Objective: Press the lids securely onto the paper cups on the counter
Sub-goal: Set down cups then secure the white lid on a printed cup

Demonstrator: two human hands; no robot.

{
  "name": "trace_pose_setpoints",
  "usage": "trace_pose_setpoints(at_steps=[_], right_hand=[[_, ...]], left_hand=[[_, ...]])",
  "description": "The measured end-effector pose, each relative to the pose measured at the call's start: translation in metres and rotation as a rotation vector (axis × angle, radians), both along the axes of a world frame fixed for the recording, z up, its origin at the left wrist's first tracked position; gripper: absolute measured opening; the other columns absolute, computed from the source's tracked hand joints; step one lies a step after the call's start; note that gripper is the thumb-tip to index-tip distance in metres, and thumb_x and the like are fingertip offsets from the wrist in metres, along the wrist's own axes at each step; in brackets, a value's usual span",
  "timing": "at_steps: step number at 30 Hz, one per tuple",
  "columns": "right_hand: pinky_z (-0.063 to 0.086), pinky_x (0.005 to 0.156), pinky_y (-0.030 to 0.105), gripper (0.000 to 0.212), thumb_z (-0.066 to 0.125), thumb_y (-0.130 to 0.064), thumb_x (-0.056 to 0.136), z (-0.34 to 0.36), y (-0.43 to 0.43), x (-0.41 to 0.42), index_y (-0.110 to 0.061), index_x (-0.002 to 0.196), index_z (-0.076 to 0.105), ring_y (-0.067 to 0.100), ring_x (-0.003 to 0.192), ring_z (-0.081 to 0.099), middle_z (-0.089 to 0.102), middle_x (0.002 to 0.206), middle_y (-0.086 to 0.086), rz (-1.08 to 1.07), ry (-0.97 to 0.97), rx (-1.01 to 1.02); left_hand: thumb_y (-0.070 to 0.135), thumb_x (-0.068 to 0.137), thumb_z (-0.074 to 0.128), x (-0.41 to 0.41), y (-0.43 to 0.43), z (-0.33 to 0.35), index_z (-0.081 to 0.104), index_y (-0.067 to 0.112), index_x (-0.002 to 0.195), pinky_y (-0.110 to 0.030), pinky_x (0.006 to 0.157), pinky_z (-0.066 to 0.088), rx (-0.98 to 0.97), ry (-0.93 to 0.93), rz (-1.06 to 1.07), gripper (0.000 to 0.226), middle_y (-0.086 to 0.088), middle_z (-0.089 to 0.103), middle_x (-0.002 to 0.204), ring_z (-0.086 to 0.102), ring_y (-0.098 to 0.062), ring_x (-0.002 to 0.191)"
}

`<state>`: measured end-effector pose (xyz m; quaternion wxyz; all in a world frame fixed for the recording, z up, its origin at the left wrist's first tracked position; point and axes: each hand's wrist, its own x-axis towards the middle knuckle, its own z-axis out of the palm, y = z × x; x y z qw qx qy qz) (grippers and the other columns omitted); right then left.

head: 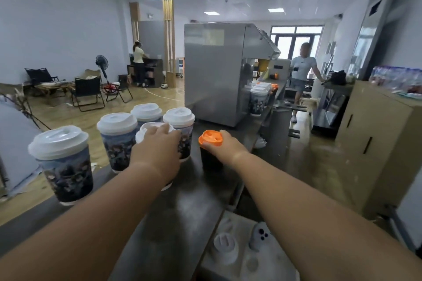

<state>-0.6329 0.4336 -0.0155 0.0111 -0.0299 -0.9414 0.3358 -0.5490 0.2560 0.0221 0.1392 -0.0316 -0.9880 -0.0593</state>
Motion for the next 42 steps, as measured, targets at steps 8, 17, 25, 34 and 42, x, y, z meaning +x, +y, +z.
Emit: trace_pose_setpoints(at_steps=[8,17,25,34,42], right_hand=[[0.040,0.104,0.037,0.095,0.070,-0.059,0.081,-0.003,-0.011,0.040,-0.023,0.155,0.020,0.031,0.134,0.044,0.035,0.151,0.010,-0.053,0.091,-0.068],[0.039,0.106,0.040,0.093,0.078,-0.049,0.078,0.031,-0.093,0.186,-0.024,0.151,0.027,0.029,0.132,0.043,0.037,0.148,0.010,0.147,0.182,-0.189],[0.041,0.108,0.042,0.102,0.086,-0.042,0.070,0.030,-0.248,0.399,-0.029,0.150,0.025,0.023,0.128,0.044,0.038,0.145,0.001,0.528,0.108,-0.355],[0.040,0.106,0.040,0.094,0.087,-0.028,0.072,-0.001,-0.381,0.550,-0.018,0.148,0.033,0.028,0.131,0.043,0.041,0.143,0.009,0.677,0.006,-0.321],[0.036,0.112,0.047,0.106,0.087,-0.033,0.072,-0.014,-0.391,0.561,-0.016,0.154,0.022,0.032,0.137,0.038,0.036,0.152,0.012,0.615,-0.024,-0.278]], left_hand=[[0.011,0.089,0.051,0.045,-0.014,0.013,0.036,0.035,0.144,-0.045,0.103,0.044,0.030,0.044,-0.057,0.062,0.010,0.032,0.151,0.022,-0.019,0.142],[0.014,0.091,0.053,0.205,-0.091,0.047,0.039,0.037,0.142,-0.041,0.110,0.038,0.055,0.131,-0.064,0.058,0.012,0.032,0.152,0.020,-0.016,0.143],[0.018,0.093,0.051,0.464,-0.243,0.038,0.039,0.041,0.140,-0.027,0.108,0.036,-0.004,0.200,0.148,0.054,0.023,0.028,0.152,0.017,-0.007,0.144],[0.014,0.094,0.048,0.680,-0.347,0.024,0.037,0.039,0.143,-0.029,0.113,0.031,-0.009,0.133,0.433,0.056,0.018,0.025,0.154,0.017,-0.011,0.144],[0.019,0.096,0.044,0.700,-0.368,0.004,0.033,0.038,0.143,-0.039,0.105,0.043,0.029,0.066,0.521,0.052,0.017,0.027,0.153,0.019,-0.013,0.143]])
